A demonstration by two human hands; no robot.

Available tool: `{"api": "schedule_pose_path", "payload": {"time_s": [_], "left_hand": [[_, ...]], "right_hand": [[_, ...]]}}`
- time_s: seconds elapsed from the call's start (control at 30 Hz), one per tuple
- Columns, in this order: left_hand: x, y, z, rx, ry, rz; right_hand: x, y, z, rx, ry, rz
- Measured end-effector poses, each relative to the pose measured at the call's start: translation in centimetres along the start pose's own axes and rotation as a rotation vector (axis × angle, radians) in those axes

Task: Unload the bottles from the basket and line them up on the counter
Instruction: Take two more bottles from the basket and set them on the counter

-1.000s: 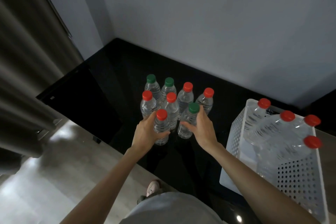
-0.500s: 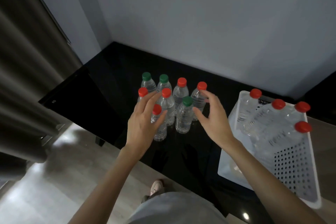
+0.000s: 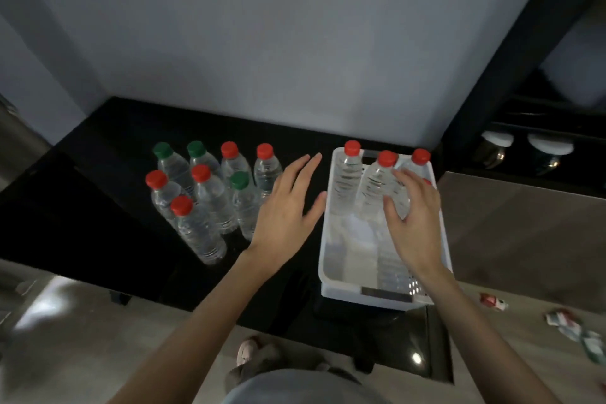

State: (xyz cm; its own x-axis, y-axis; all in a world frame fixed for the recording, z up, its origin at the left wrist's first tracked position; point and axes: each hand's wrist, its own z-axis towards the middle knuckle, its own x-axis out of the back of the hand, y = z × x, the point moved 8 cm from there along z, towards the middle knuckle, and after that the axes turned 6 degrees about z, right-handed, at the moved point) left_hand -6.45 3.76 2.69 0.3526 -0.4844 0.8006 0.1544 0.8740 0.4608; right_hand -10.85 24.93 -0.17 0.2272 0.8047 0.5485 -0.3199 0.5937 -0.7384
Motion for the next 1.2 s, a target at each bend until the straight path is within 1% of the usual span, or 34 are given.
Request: {"api": "schedule_pose_path", "payload": {"time_s": [0.1, 0.17, 0.27, 0.37, 0.47, 0.57, 0.7, 0.8, 0.87, 1.03, 1.2], "left_hand": [[-3.4, 0.7, 2.0, -0.004, -0.028, -0.074], [-5.4, 0.5, 3.6, 0.031, -0.052, -0.094], [-8.3, -0.6, 6.2, 0.112, -0.111, -0.116], [-11.0, -1.5, 8.2, 0.154, -0.188, -0.131], [-13.3, -2.4, 9.4, 0.146, -0.261, -0.156], [-14.7, -2.7, 9.8, 0.121, -0.316, -0.23], [-15.3, -2.5, 10.0, 0.11, -0.287, -0.296], [-15.5, -2.6, 10.5, 0.071, -0.225, -0.219], [-15.9, -2.6, 10.7, 0.034, -0.236, -0.179], [-16.6, -2.1, 11.1, -0.08, -0.27, -0.074], [-16.7, -2.0, 10.9, -0.129, -0.257, -0.071]], "right_hand": [[1.4, 2.0, 0.2, -0.084, 0.029, -0.022], [1.6, 2.8, 0.8, -0.116, 0.019, -0.048], [1.1, 3.9, 1.8, -0.16, -0.022, -0.069], [0.2, 5.3, 2.4, -0.22, -0.075, -0.09], [-0.6, 6.3, 2.4, -0.273, -0.102, -0.055], [-1.3, 6.8, 2.1, -0.278, -0.103, -0.042], [-2.1, 8.1, 1.5, -0.329, -0.051, -0.013], [-2.3, 8.6, 1.3, -0.318, -0.006, 0.008], [-2.2, 8.8, 1.2, -0.3, 0.007, 0.008], [-2.4, 9.0, 1.3, -0.294, -0.041, -0.014], [-2.5, 9.5, 1.4, -0.343, -0.058, -0.009]]}}
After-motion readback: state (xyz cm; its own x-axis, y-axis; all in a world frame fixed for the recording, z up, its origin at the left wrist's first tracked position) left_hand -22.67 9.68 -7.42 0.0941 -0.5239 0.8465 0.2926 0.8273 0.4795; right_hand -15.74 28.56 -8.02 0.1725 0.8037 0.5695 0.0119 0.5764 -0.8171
